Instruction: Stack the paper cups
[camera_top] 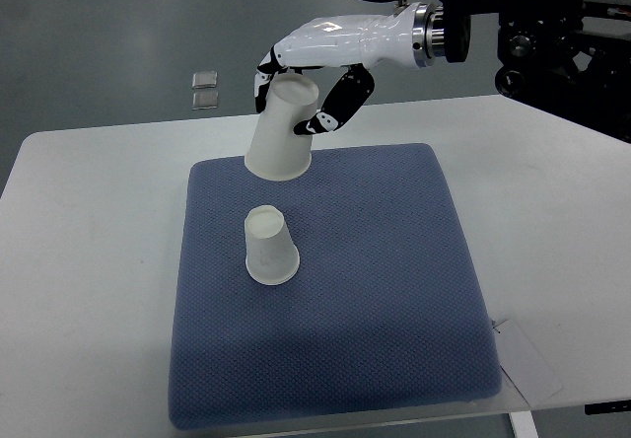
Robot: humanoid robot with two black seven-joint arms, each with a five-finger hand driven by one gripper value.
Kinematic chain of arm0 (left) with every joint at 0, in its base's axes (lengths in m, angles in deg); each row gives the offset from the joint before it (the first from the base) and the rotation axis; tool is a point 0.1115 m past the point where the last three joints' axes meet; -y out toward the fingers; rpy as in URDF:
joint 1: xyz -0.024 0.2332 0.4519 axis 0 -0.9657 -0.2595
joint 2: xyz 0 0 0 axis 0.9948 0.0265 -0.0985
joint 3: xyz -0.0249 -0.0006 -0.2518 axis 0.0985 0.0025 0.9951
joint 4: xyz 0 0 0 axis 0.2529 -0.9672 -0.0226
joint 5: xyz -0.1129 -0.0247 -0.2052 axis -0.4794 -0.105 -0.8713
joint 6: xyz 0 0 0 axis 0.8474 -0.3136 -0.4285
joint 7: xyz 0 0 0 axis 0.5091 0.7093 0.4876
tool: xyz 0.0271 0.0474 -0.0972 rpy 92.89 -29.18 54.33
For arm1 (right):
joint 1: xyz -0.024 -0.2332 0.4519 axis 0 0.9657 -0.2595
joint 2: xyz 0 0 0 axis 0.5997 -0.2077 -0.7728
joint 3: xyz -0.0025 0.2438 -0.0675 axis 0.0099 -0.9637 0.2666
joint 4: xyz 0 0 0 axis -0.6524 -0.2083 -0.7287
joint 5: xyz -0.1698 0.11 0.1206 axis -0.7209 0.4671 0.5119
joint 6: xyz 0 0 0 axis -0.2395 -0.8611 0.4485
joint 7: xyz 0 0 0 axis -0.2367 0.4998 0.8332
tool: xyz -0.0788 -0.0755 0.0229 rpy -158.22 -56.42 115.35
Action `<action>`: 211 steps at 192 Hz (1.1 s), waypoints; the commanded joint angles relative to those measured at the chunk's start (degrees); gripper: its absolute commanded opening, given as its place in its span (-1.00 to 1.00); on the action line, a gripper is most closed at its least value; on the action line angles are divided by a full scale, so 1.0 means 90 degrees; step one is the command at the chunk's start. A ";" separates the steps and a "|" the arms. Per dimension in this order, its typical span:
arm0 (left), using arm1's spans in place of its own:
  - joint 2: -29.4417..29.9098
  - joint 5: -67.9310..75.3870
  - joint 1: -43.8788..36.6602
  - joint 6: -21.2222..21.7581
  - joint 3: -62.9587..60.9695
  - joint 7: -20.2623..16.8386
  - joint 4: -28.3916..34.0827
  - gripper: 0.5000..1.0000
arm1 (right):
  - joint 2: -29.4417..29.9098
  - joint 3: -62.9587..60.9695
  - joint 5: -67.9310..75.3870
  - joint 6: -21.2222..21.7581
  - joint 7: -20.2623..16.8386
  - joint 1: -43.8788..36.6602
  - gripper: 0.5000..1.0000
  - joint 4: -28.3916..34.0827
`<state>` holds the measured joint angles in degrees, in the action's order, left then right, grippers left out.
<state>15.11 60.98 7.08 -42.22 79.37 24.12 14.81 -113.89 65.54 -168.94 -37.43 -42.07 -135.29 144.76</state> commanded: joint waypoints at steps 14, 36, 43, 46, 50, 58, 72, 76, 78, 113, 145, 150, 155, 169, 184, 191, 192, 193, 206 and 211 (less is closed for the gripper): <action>0.0000 0.0000 0.0000 0.0000 0.0008 0.0000 0.0000 1.00 | 0.0467 -0.0020 -0.0002 0.0124 -0.0015 -0.0024 -1.00 0.0001; 0.0000 0.0000 0.0000 0.0000 -0.0002 0.0000 0.0000 1.00 | 0.0643 -0.0020 -0.0041 0.0124 -0.0025 -0.0024 -1.00 0.0001; 0.0000 0.0000 0.0000 0.0000 0.0008 0.0000 0.0000 1.00 | 0.0662 -0.0010 -0.0060 0.0134 -0.0025 -0.0024 -1.00 -0.0009; 0.0000 0.0000 0.0000 0.0000 -0.0002 0.0000 0.0000 1.00 | 0.0682 -0.0010 -0.0070 0.0134 -0.0025 -0.0024 -1.00 0.0001; 0.0000 0.0000 0.0000 0.0000 0.0008 0.0000 0.0000 1.00 | 0.0711 -0.0010 -0.0080 0.0134 -0.0025 -0.0024 -1.00 -0.0009; 0.0000 0.0000 0.0000 0.0000 0.0008 0.0000 0.0000 1.00 | 0.0750 0.0000 -0.0090 0.0134 -0.0025 -0.0014 -1.00 -0.0009; 0.0000 0.0000 0.0000 0.0000 0.0008 0.0000 0.0000 1.00 | 0.0770 0.0019 -0.0119 0.0124 -0.0044 -0.0004 -0.99 -0.0019; 0.0000 0.0000 0.0000 0.0000 -0.0002 0.0000 0.0000 1.00 | 0.0770 0.0029 -0.0119 0.0124 -0.0054 -0.0004 -0.99 -0.0019; 0.0000 0.0000 0.0000 0.0000 -0.0002 0.0000 0.0000 1.00 | 0.0770 0.0039 -0.0119 0.0124 -0.0064 0.0005 -0.99 -0.0019; 0.0000 0.0000 0.0000 0.0000 -0.0002 0.0000 0.0000 1.00 | 0.0926 0.0098 -0.0285 0.0115 -0.0103 0.0064 -0.97 -0.0058; 0.0000 0.0000 0.0000 0.0000 -0.0002 0.0000 0.0000 1.00 | 0.0936 0.0117 -0.0490 0.0105 -0.0113 0.0152 -0.97 -0.0107; 0.0000 0.0000 0.0000 0.0000 -0.0002 0.0000 0.0000 1.00 | 0.0936 0.0127 -0.0490 0.0095 -0.0113 0.0152 -0.97 -0.0107; 0.0000 0.0000 0.0000 0.0000 -0.0002 0.0000 0.0000 1.00 | 0.0926 0.0166 -0.0500 0.0095 -0.0113 0.0162 -0.97 -0.0116; 0.0000 0.0000 0.0000 0.0000 -0.0002 0.0000 0.0000 1.00 | 0.0926 0.0205 -0.0519 0.0076 -0.0113 0.0162 -0.95 -0.0136; 0.0000 0.0000 0.0000 0.0000 -0.0002 0.0000 0.0000 1.00 | 0.0926 0.0215 -0.0636 0.0076 -0.0103 0.0171 -0.94 -0.0155; 0.0000 0.0000 0.0000 0.0000 -0.0002 0.0000 0.0000 1.00 | 0.0926 0.0215 -0.0646 0.0076 -0.0103 0.0181 -0.93 -0.0155; 0.0000 0.0000 0.0000 0.0000 -0.0002 0.0000 0.0000 1.00 | 0.0926 0.0215 -0.0646 0.0076 -0.0103 0.0181 -0.93 -0.0146; 0.0000 0.0000 0.0000 0.0000 -0.0002 0.0000 0.0000 1.00 | 0.0926 0.0215 -0.0646 0.0076 -0.0103 0.0181 -0.93 -0.0146; 0.0000 0.0000 0.0000 0.0000 -0.0002 0.0000 0.0000 1.00 | 0.0926 0.0215 -0.0646 0.0076 -0.0103 0.0191 -0.93 -0.0146; 0.0000 0.0000 0.0000 0.0000 -0.0002 0.0000 0.0000 1.00 | 0.0926 0.0215 -0.0656 0.0076 -0.0103 0.0191 -0.92 -0.0146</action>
<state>15.11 60.98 7.08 -42.22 79.37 24.12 14.81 -105.53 67.46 -174.64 -36.74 -43.02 -133.67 143.42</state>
